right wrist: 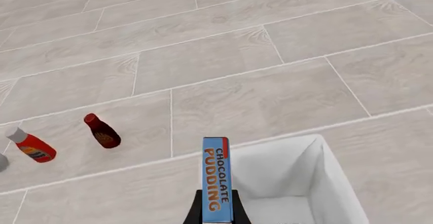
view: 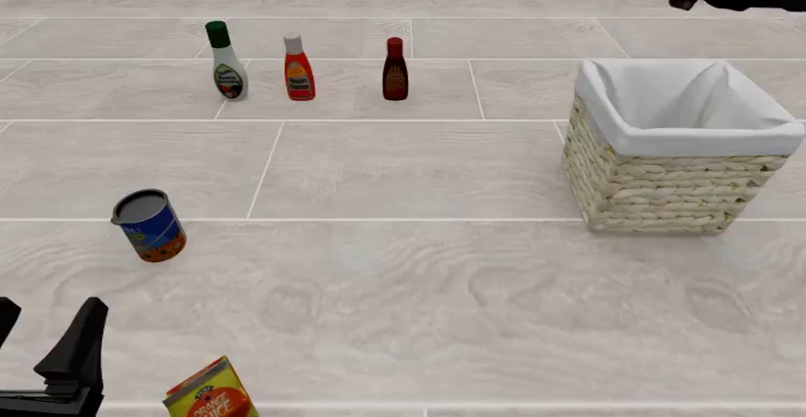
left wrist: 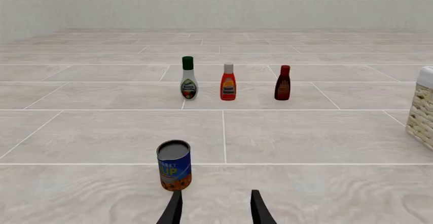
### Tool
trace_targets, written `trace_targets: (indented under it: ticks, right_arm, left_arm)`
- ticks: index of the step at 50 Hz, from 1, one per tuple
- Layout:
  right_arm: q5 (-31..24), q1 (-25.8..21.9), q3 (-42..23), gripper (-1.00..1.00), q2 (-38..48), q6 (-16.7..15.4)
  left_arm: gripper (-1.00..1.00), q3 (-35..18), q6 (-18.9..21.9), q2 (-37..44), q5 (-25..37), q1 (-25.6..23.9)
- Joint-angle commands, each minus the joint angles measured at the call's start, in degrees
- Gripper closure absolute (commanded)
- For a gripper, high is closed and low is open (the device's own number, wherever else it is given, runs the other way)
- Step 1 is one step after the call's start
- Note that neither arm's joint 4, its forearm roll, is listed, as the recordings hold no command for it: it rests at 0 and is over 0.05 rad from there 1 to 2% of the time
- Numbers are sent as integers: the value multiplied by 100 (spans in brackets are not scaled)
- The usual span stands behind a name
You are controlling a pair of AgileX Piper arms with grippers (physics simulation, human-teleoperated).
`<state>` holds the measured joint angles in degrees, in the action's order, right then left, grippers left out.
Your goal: Pick the chocolate pudding and place it in the basket.
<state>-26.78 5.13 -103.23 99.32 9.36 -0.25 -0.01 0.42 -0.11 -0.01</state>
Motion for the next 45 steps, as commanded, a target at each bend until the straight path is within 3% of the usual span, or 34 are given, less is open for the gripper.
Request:
trace_targets:
  ticks: [1,23,45]
  right_arm:
    - [-173,277,-275,100,166,234]
    - [-576,587,-623,100,483,605]
    - [-796,704,-799,100,871,1246]
  left_arm:
    - [-100,0,1,0,0,-2]
    - [-100,0,-3,0,0,0]
    - [-100,0,-1,-1,0,1]
